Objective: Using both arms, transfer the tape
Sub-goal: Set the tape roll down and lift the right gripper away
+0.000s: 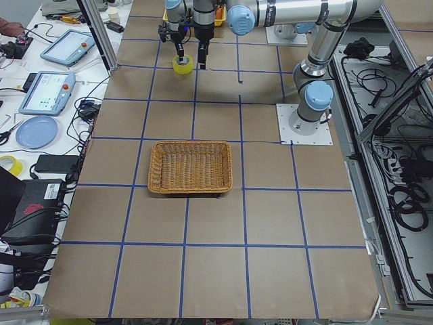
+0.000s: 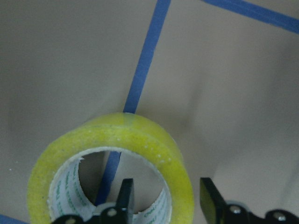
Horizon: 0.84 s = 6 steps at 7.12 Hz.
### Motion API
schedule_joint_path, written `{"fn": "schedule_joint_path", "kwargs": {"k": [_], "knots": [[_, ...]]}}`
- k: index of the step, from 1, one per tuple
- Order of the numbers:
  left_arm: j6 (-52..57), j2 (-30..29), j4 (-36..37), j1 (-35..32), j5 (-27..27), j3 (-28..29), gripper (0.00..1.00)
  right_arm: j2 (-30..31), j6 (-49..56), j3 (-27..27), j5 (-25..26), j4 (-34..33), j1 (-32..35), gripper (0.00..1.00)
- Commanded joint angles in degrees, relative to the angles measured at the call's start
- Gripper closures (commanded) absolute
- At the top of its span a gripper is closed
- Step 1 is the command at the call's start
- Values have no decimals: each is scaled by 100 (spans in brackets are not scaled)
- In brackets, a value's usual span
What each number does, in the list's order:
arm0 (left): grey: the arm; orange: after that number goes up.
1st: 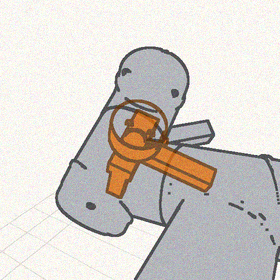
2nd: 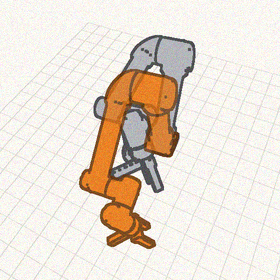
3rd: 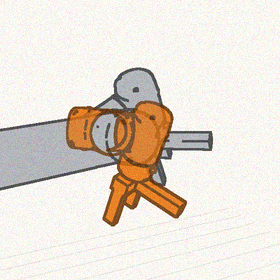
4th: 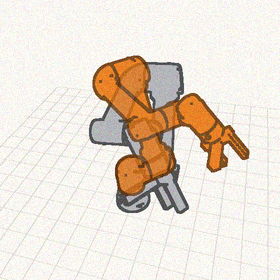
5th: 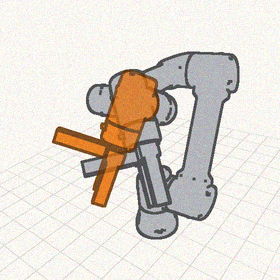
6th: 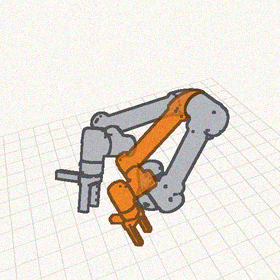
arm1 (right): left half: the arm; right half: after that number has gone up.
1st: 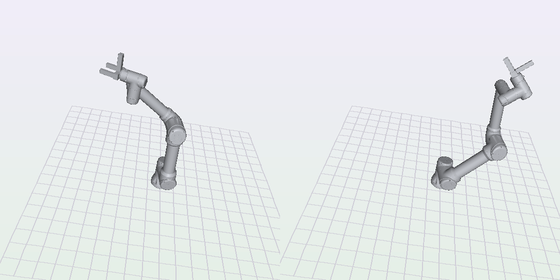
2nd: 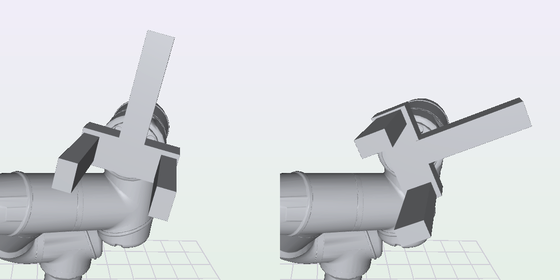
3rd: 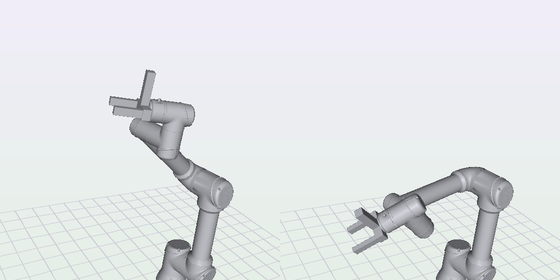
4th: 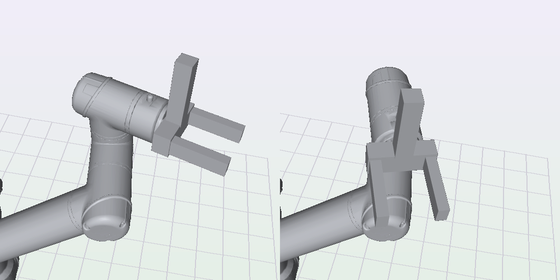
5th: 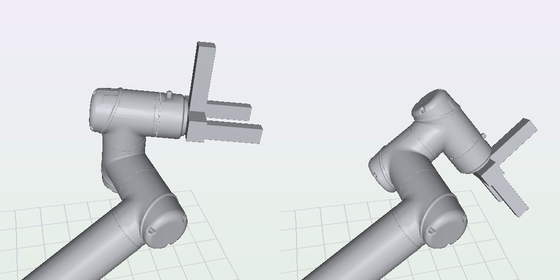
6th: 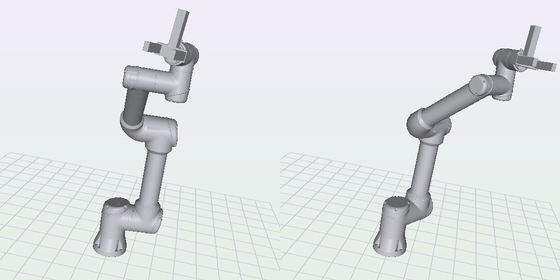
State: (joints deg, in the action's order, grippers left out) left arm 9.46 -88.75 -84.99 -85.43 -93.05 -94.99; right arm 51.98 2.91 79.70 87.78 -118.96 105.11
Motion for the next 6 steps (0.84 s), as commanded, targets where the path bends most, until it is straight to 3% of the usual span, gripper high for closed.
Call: {"fn": "schedule_joint_path", "kwargs": {"k": [1,3,4,6], "knots": [[-14,-63,357,9,15,-2,0,336,-1,-173,20,109,-8,0],[-303,-458,1026,-52,103,59,0,1091,-71,-209,484,993,-165,0],[-661,-651,1681,-140,547,51,0,1539,-72,-200,477,1424,-401,0],[-1042,-1221,2423,-499,788,59,0,2322,7,-122,434,2189,-1095,0]]}}
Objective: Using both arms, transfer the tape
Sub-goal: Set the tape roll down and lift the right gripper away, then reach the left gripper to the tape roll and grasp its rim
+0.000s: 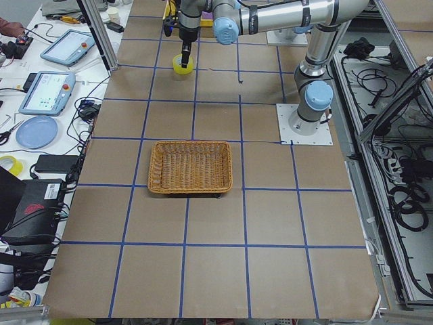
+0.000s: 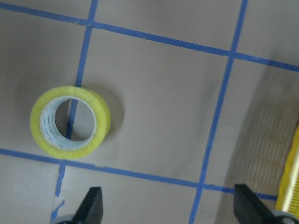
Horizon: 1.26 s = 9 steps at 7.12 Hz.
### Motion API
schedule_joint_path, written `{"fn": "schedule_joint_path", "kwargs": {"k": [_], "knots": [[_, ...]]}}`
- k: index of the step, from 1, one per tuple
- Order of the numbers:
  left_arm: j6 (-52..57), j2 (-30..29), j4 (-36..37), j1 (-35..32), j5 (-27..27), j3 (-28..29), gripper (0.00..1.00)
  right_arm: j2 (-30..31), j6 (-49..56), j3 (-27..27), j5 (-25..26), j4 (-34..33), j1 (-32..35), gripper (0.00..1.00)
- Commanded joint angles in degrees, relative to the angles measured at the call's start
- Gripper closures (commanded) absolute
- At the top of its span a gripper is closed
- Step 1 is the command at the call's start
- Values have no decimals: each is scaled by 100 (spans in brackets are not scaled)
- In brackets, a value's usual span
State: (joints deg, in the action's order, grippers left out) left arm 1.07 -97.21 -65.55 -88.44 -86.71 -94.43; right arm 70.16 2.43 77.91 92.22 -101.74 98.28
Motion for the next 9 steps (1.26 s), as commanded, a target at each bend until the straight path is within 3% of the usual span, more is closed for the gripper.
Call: {"fn": "schedule_joint_path", "kwargs": {"k": [1,3,5,9], "knots": [[-273,-769,1169,-417,180,13,0,899,65,171,-20,505,-554,0],[-966,-1455,2121,-743,1011,13,0,1236,47,488,-28,725,-555,0],[-1318,-1974,2597,-1182,1059,-13,0,1281,65,418,33,935,-555,0],[-1750,-2793,3127,-1438,1297,-31,0,1299,65,401,-46,910,-538,0]]}}
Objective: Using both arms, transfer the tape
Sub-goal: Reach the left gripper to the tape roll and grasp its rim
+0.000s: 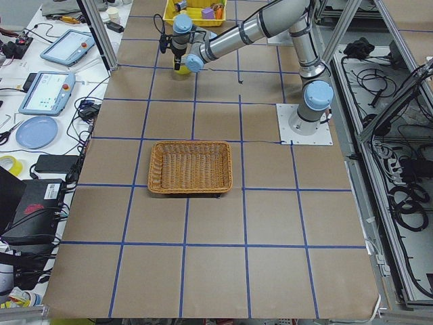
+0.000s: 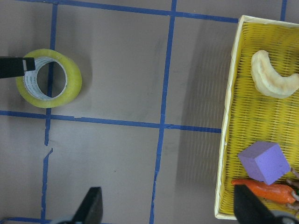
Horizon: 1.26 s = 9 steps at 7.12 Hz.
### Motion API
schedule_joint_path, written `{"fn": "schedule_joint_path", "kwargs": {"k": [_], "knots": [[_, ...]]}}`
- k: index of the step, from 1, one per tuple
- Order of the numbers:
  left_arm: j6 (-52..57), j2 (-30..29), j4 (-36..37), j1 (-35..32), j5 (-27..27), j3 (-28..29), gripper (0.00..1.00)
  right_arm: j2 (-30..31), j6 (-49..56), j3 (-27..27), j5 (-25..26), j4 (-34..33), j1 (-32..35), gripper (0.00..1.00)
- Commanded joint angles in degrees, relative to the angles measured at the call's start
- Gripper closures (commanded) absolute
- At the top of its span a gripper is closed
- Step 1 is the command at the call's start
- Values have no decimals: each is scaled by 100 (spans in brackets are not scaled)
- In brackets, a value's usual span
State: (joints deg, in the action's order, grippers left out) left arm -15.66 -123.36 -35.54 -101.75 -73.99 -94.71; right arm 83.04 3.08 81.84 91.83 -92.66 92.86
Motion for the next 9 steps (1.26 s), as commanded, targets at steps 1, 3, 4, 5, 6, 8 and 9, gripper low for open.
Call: {"fn": "schedule_joint_path", "kwargs": {"k": [1,3,4,5,6,8,9], "knots": [[-251,-215,82,-126,43,-13,0,10,0,25,-7,3,21,0],[-218,-233,30,-135,25,-13,0,10,8,-2,2,2,13,0],[-192,-232,-6,-135,17,-22,21,10,0,24,2,-6,21,0],[-174,-232,-163,-126,-1,-4,68,10,0,51,2,20,21,0],[-165,-232,-234,-126,-10,13,97,2,-9,69,-7,11,30,0],[-156,-110,-594,-91,-36,101,100,2,0,60,-7,11,39,0],[-121,-14,-865,-13,-54,258,100,2,-9,60,-7,20,39,0]]}}
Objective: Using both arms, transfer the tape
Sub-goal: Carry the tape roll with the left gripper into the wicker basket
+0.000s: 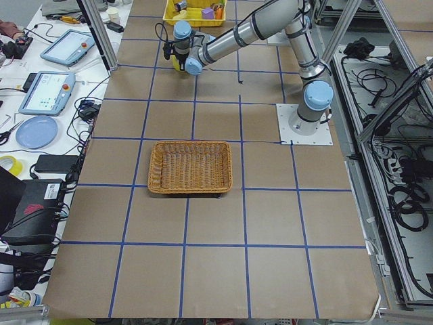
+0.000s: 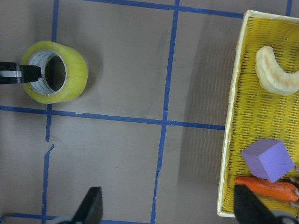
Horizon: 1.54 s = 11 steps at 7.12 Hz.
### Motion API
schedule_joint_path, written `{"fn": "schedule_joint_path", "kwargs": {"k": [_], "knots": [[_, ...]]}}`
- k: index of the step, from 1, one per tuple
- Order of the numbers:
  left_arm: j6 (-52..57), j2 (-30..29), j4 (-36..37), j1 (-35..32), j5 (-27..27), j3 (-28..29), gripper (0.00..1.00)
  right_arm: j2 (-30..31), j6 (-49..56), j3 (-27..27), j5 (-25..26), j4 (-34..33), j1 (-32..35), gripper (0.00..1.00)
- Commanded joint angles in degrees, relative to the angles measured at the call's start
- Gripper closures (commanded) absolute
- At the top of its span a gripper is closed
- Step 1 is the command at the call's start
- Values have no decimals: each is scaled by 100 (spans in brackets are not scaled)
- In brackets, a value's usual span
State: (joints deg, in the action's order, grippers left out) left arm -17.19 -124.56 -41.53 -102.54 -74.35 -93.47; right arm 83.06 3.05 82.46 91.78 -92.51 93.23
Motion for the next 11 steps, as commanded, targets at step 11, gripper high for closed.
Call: {"fn": "schedule_joint_path", "kwargs": {"k": [11], "knots": [[5884,828,-2508,5471,-1591,746,100,8,-6,-11,6,31,20,0]]}}
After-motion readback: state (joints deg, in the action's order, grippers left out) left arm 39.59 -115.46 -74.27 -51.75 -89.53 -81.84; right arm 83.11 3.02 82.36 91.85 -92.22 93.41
